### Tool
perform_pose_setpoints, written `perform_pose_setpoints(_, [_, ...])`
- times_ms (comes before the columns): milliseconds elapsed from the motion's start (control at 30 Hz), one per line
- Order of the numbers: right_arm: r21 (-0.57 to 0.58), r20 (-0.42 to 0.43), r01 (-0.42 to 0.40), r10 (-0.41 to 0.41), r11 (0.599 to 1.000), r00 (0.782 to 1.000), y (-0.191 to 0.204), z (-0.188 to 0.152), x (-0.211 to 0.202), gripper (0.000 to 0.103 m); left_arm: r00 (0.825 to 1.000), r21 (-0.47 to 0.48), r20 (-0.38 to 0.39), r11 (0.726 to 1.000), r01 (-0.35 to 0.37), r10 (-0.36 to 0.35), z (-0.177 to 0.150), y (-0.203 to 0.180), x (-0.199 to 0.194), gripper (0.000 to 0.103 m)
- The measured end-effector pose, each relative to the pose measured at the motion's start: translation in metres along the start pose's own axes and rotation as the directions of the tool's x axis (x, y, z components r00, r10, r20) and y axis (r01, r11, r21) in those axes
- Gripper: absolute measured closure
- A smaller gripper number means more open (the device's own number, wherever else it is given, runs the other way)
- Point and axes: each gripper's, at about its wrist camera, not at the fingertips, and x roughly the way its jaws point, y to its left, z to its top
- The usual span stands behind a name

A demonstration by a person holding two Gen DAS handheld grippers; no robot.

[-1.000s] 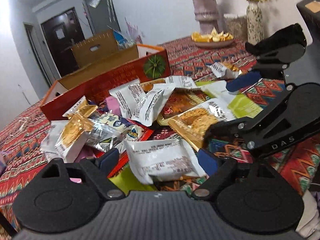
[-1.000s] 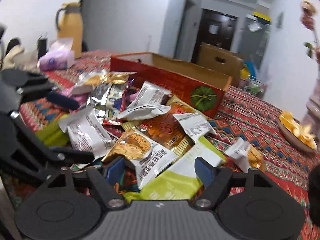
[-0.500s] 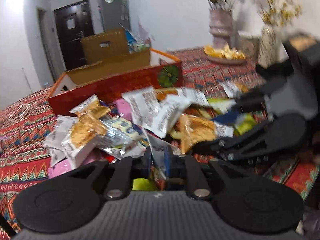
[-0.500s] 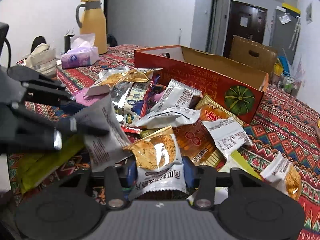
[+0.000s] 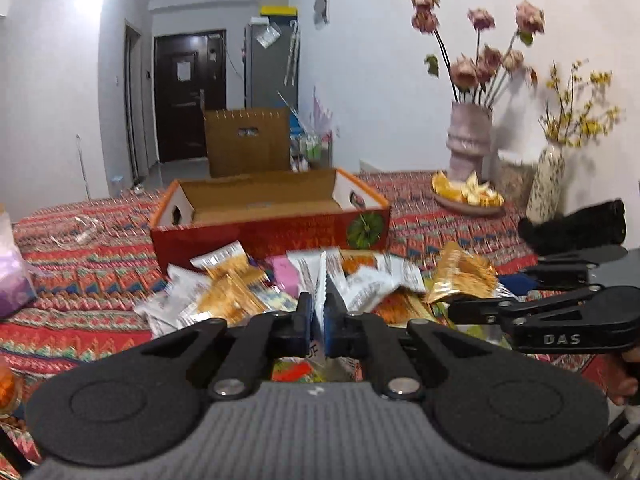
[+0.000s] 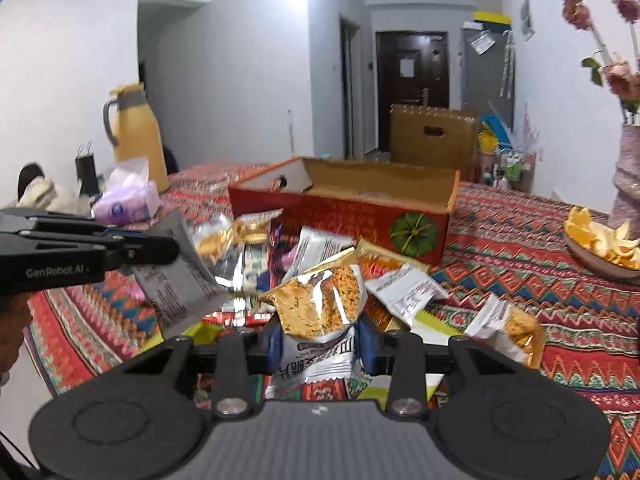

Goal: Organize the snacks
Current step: 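Carry both held packets up and over the open cardboard box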

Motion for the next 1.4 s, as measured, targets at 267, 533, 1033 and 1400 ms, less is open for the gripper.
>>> perform_pose_setpoints(267, [0.099,0.069,0.030,-0.037,0.995,0.997,-0.022,0.041,0.001,0.067,0.995,-0.036,0.078,0.998,-0.060,0.063,0.050,0.040,0.012,0.097])
perform_pose_setpoints(533, [0.215,0.107,0.022,-0.046,0.976,0.993,-0.075,0.130,0.072,0.066,0.980,-0.064,0.116,0.986,-0.153,0.159,0.121,0.096,0.100,0.097])
perform_pose_setpoints(1033, [0.245,-0.138,0.253,-0.225,0.936,0.965,-0.157,0.205,0.323,0.066,0.969,-0.150,-0.156,0.965,-0.215,0.191,0.158,0.175,0.323,0.097])
perform_pose_setpoints(1400, [0.060,-0.287,0.286,-0.258,0.956,0.923,-0.174,0.211,0.389,0.064,0.945,-0.112,-0.253,0.964,-0.243,0.209,0.143,0.173,0.353,0.096])
